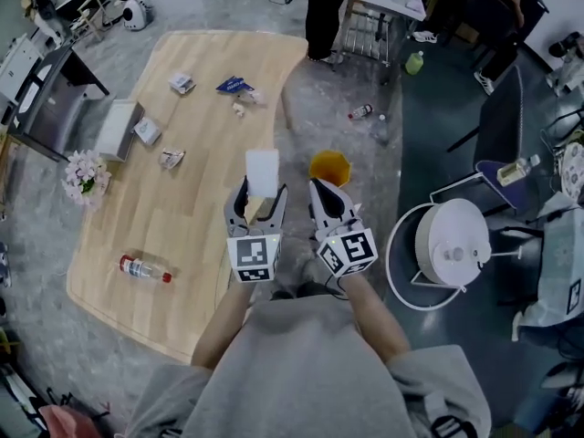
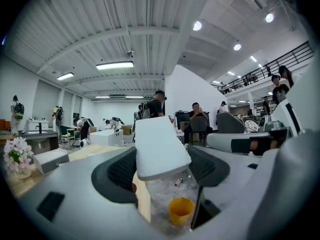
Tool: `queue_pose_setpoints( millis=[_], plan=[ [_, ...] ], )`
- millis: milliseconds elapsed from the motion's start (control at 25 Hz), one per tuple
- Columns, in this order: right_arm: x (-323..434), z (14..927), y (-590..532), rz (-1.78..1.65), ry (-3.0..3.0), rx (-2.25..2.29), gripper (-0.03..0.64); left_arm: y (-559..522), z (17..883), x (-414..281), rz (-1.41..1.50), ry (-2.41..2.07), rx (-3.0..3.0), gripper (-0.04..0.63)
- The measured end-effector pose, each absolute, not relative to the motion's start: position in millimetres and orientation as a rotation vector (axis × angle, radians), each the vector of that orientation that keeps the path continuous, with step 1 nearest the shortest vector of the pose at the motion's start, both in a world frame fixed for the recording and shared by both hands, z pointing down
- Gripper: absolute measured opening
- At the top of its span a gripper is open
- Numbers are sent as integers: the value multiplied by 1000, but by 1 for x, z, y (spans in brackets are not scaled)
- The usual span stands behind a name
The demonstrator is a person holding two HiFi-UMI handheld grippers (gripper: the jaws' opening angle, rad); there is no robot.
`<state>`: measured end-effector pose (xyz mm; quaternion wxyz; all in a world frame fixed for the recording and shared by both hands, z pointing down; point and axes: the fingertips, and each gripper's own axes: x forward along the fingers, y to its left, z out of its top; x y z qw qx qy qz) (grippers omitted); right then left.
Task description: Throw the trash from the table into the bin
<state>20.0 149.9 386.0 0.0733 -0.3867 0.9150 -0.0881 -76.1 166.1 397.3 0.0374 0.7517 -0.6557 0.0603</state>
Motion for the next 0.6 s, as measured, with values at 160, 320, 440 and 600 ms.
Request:
queue_pose_setpoints(
  millis=[160, 320, 440, 600],
  plan=[
    [69, 392, 135, -276, 2696, -1266, 5, 142, 388, -28, 167, -1928, 2403, 328],
    [113, 399, 121, -301, 2636, -1354, 5, 122, 391, 11, 188, -1859, 2461, 328],
    [140, 400, 113, -309, 2602, -1396, 5, 110, 395, 38, 211, -1816, 2492, 328],
    [171, 407, 108, -337, 2568, -1431, 5, 100, 399, 63, 246, -1784, 2513, 328]
  ],
)
